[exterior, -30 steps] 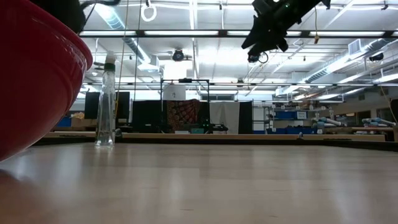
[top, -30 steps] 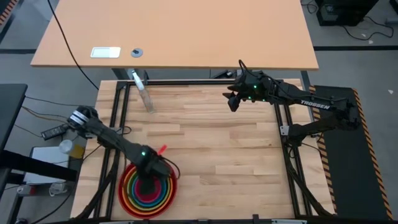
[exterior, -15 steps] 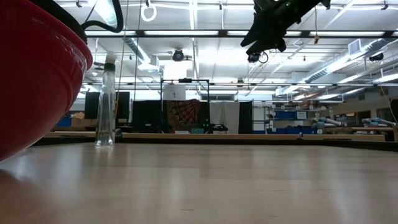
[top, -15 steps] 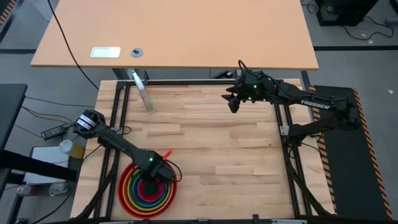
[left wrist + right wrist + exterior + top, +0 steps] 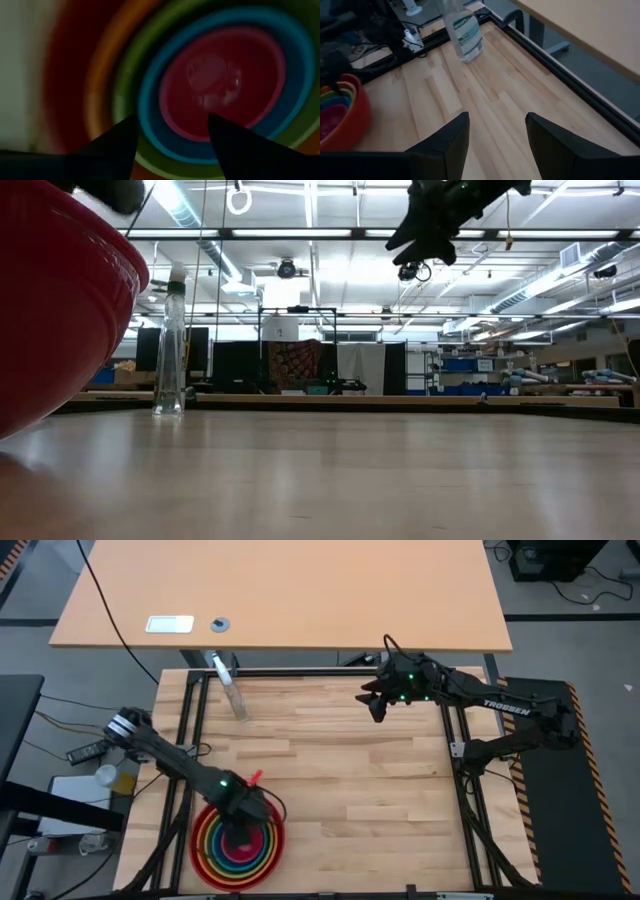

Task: Nest bowls inside each other
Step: Return to Home Position

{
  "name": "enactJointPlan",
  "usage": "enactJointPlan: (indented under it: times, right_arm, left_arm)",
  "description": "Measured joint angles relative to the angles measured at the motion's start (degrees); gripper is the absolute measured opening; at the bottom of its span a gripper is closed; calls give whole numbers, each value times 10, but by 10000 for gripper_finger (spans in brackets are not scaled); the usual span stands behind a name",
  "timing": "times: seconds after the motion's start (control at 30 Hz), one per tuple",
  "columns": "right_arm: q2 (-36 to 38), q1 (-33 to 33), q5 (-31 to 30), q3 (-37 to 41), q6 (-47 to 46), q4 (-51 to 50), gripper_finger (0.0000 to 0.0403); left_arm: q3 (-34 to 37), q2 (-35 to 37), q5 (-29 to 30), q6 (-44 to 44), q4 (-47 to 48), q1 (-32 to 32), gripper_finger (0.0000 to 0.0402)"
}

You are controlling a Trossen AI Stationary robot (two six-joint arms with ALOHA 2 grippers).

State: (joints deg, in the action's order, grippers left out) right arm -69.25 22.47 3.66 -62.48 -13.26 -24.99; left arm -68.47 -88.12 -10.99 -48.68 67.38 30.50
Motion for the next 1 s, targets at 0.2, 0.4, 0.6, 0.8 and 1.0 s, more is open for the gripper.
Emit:
enactJointPlan:
  times: [0.2,0.4,0.6,0.8,1.0]
  right_arm:
    - [9,10,42,0,3,24,203]
    - [50,10,56,0,43,82,203]
    - [108,23,56,50,17,164,203]
    - [191,35,26,197,-100,283,198]
    - [265,40,-11,323,-189,385,189]
  left_arm:
    - [0,91,135,-8,16,-2,206]
    - [58,210,229,-56,40,-10,158]
    - [140,358,279,-101,-2,-38,129]
    - [161,492,418,-103,-3,-66,115]
    - [207,659,503,-140,11,-89,115]
